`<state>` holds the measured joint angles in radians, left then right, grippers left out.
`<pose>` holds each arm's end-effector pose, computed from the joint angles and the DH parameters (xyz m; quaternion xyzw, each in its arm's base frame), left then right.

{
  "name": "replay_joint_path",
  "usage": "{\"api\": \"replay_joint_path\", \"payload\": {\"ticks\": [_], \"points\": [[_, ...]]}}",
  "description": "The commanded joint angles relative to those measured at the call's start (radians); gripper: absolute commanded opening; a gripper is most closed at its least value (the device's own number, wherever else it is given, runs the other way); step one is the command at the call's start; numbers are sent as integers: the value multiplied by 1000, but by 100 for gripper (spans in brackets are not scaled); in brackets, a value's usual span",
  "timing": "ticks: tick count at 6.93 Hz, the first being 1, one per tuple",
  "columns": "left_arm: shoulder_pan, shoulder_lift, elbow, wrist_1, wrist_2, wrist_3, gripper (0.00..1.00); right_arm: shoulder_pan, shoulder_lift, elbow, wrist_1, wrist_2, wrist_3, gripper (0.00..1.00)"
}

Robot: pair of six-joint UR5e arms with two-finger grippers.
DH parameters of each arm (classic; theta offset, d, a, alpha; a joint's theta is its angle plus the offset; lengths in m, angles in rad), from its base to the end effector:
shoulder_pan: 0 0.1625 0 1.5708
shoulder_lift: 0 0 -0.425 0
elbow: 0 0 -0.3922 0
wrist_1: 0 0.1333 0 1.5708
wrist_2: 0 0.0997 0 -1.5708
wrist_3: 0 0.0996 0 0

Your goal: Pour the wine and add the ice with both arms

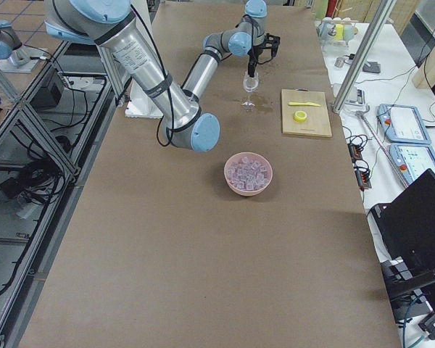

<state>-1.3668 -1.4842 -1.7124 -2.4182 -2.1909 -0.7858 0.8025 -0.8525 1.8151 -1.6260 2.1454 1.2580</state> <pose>0.0234 -0.4856 0.5363 0.2350 0.4388 -0.1183 0.8592 -0.3816 -0.5088 0.1336 0.0063 -0.4914 0.0885 0.8664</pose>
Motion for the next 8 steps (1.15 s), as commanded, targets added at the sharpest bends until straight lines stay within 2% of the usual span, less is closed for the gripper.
{"api": "replay_joint_path", "payload": {"ticks": [1,2,3,4,6,8], "points": [[0,-5,-6,7,-9,5,97,233,-309,107,0,173,-418,100],[2,-13,-3,10,-32,7,97,376,-438,99,-6,226,-695,100],[-2,-14,3,13,-70,32,97,499,-538,52,-9,231,-982,100],[-11,-14,-12,81,-82,150,97,603,-584,-30,-9,231,-1231,100],[-121,-19,-48,352,-84,477,97,745,-596,-173,-9,229,-1493,100],[-213,-100,-55,701,-86,841,97,777,-588,-194,-12,220,-1542,100]]}}
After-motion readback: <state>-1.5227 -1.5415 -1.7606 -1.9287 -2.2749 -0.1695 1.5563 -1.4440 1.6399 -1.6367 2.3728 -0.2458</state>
